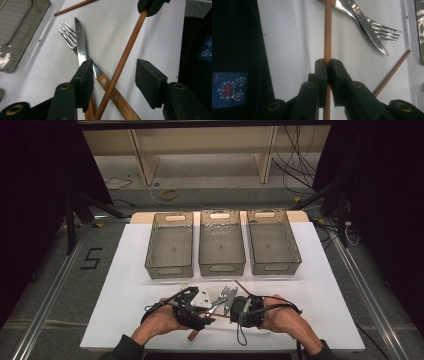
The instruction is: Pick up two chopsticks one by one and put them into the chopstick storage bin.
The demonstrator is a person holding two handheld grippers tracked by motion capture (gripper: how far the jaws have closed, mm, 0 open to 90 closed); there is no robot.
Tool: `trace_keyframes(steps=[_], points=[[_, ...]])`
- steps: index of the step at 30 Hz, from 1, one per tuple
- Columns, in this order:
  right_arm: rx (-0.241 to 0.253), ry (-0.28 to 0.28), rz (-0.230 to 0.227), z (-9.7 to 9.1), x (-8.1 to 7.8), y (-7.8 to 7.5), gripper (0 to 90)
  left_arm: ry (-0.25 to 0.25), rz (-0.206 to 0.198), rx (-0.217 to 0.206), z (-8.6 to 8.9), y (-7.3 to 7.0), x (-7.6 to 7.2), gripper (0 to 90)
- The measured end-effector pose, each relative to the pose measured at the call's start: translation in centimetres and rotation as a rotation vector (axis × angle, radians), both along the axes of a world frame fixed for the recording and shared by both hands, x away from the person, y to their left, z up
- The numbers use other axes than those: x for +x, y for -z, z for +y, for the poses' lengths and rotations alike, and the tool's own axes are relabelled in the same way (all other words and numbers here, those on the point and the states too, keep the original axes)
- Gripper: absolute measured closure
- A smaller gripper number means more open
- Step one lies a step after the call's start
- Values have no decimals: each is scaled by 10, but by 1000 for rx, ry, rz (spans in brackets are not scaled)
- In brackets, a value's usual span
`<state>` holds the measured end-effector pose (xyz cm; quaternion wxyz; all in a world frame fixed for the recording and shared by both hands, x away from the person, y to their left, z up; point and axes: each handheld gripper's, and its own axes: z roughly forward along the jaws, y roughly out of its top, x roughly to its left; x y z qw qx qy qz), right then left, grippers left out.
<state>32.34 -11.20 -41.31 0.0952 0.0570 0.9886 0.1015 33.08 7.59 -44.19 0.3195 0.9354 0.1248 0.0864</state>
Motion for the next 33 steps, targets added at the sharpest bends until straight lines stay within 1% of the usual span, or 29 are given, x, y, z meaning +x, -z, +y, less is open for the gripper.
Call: trace_keyframes(steps=[2,3,5,7,8,11,13,14,15,16,18,20,21,22,25,26,27,28,30,32,33], points=[[0,-4,1,1,-1,0,849,12,10,14,-1,1,0,554],[-1,7,8,1,-2,-1,849,19,14,21,-2,2,-1,573],[-6,-15,-3,1,-1,-1,849,23,23,21,-2,3,-1,604],[-7,-16,1,2,-2,-1,849,32,34,28,-3,3,-1,627],[-6,-26,-2,2,-2,0,849,34,35,30,-3,4,-1,637],[-10,-32,2,2,-3,1,849,37,37,41,-4,5,-2,677],[-13,-23,8,3,-4,1,849,44,40,43,-4,5,-2,689],[-11,-44,9,3,-3,3,848,49,44,48,-4,5,-2,714],[-12,-37,15,3,-4,3,849,52,45,48,-4,5,-2,727],[-14,-48,14,4,-4,3,848,55,45,51,-4,5,-2,744],[-14,-51,15,4,-4,3,848,63,45,56,-4,6,-3,753],[-16,-71,11,3,-4,2,848,80,47,60,-4,6,-4,769],[-13,-71,9,4,-6,3,848,85,47,58,-5,7,-4,783],[-19,-90,6,4,-6,3,848,95,47,63,-5,7,-5,790],[-20,-103,5,3,-5,4,845,112,43,68,-5,7,-7,806],[-20,-103,5,3,-5,4,845,121,46,70,-5,7,-7,806],[-8,-113,2,2,-6,5,839,129,51,68,-5,7,-7,822],[-15,-116,5,2,-5,4,832,144,58,71,-5,6,-8,833],[-8,-115,7,1,-4,3,822,159,66,68,-4,6,-9,841],[-1,-111,6,0,-4,3,818,155,78,57,-3,6,-7,843],[14,-98,-5,-1,-1,2,792,155,80,54,-2,6,-7,845]])
